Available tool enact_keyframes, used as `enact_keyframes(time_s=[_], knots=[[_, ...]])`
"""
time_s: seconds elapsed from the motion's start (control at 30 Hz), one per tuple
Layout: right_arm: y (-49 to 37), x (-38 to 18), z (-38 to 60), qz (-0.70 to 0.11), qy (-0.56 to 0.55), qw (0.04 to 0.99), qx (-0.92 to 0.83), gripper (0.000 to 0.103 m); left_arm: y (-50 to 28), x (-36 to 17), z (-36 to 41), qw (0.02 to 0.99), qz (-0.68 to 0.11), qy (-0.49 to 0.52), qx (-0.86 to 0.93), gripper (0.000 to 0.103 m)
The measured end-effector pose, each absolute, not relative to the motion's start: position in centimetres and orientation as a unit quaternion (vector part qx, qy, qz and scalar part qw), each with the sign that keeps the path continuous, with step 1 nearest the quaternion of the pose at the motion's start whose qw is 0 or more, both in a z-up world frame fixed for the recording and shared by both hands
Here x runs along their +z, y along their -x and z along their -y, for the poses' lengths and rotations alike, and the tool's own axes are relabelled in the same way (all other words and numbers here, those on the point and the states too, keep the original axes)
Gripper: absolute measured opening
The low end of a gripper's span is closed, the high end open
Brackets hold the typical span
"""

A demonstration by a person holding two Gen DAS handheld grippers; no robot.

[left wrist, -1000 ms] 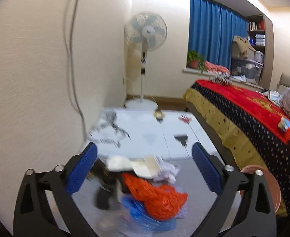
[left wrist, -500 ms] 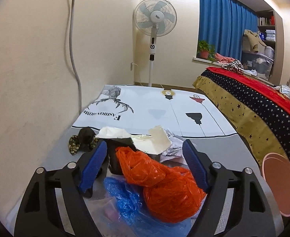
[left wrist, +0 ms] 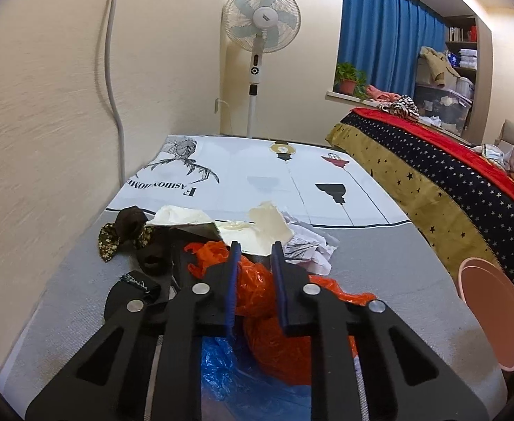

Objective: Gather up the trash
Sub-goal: 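Lift the red bag with the right tool while the left tool grasps the orange bag, then carry both bags over the pink wastebasket with both tools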

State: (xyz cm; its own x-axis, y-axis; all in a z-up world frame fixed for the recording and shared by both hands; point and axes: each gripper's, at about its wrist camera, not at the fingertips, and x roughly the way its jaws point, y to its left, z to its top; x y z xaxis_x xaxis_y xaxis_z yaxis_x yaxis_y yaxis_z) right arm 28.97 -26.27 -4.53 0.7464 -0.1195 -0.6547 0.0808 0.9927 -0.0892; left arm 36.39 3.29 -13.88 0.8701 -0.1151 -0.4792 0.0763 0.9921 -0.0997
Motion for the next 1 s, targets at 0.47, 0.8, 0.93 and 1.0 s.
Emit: enact_keyframes(time_s=[0.47, 0.8, 0.93, 1.0], knots=[[-28.7, -4.2, 26.6, -0.347, 0.023, 0.936, -0.050, 0.075, -34.5, -6.4, -6.2, 0.974, -0.195, 0.087, -0.077, 0.013], [-28.1, -3.2, 26.3, -0.324, 0.024, 0.945, -0.033, 0.075, -31.5, 0.0, -6.5, 0.982, -0.153, 0.068, -0.086, 0.013], [-27.5, -2.4, 26.0, -0.306, 0.017, 0.951, -0.023, 0.075, -30.1, 2.4, -5.0, 0.983, -0.143, 0.052, -0.105, 0.013], [-26.9, -1.6, 26.1, -0.304, 0.005, 0.952, -0.024, 0.075, -29.3, 3.9, -4.0, 0.983, -0.134, 0.047, -0.119, 0.013]])
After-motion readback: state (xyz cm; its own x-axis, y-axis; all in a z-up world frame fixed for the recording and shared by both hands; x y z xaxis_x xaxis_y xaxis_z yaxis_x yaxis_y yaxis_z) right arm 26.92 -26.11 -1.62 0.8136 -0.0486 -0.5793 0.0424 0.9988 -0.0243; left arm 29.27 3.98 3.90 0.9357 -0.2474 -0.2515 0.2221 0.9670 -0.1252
